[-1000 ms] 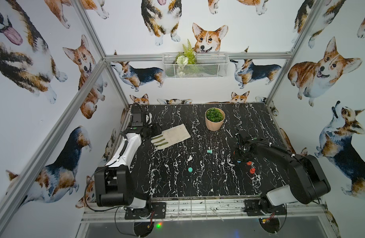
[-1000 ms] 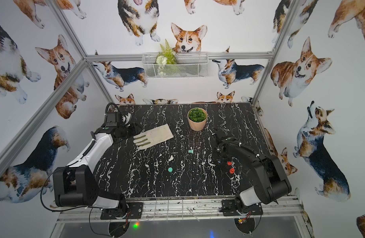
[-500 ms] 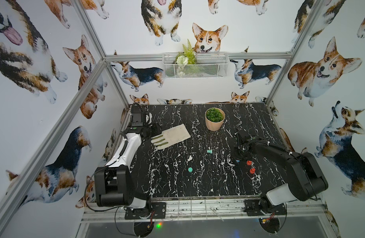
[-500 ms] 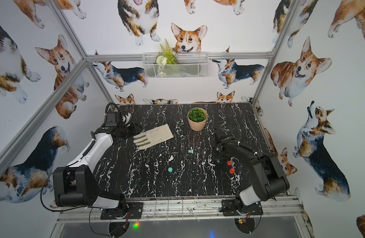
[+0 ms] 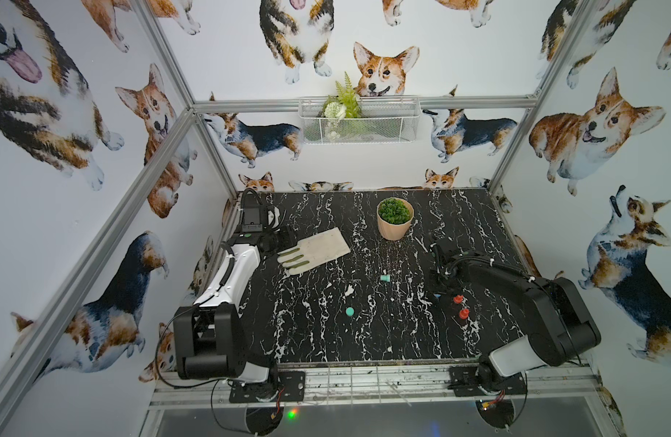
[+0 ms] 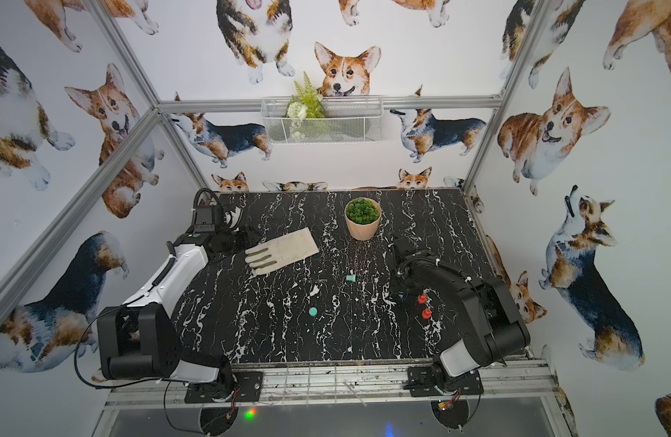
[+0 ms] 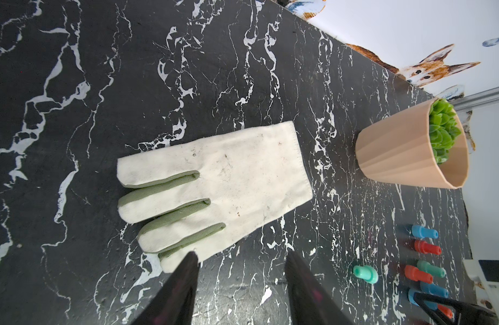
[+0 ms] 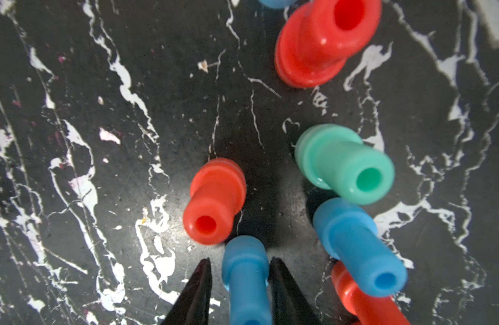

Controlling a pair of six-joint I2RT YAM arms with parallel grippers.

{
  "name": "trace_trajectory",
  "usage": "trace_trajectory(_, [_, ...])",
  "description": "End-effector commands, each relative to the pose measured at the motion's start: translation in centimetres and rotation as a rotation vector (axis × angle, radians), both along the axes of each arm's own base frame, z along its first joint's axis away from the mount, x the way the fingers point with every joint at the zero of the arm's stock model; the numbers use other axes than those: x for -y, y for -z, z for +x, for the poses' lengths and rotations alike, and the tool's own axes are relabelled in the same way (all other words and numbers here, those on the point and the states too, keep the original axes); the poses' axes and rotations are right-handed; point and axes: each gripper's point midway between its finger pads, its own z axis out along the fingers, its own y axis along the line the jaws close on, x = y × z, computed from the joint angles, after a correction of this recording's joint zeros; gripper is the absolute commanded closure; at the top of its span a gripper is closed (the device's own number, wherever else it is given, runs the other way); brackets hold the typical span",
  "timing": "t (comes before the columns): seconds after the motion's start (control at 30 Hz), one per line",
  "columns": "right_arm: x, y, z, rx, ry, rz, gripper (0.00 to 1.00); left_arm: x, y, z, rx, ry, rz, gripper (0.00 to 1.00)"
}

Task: Close the stamp cap
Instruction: Place the stamp at the center of the board.

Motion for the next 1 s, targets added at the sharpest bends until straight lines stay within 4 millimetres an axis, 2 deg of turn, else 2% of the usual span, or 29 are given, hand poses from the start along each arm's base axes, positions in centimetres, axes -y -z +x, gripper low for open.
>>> trace_trajectory(0.0, [-0.09, -0.17, 0.11, 0.001, -0.004, 0.004, 0.58, 0.12, -0.55, 0.44, 0.024, 0.007, -0.005, 0.47])
trace_trajectory(0.2, [-0.04, -0.76, 0.25, 0.015, -0.009, 0.002, 0.52, 0.17, -0.49, 0.48, 0.023, 0.009, -0.008, 0.47])
trace_trajectory(0.57, [-0.69, -0.41, 0.29, -0.002, -0.022, 0.030, 0.61, 0.19, -0.47, 0.49, 0.022, 0.009, -0.009, 0.47])
trace_trajectory(0.73, [-0.72, -0.38, 0.25, -0.003, -0.024, 0.032, 0.62, 0.14, -0.52, 0.53, 0.023, 0.007, -0.012, 0.47])
trace_trajectory(0.97, [-0.52, -0.39, 0.13, -0.013, -0.026, 0.018, 0.52, 0.23, -0.53, 0.51, 0.023, 0.010, -0.012, 0.47])
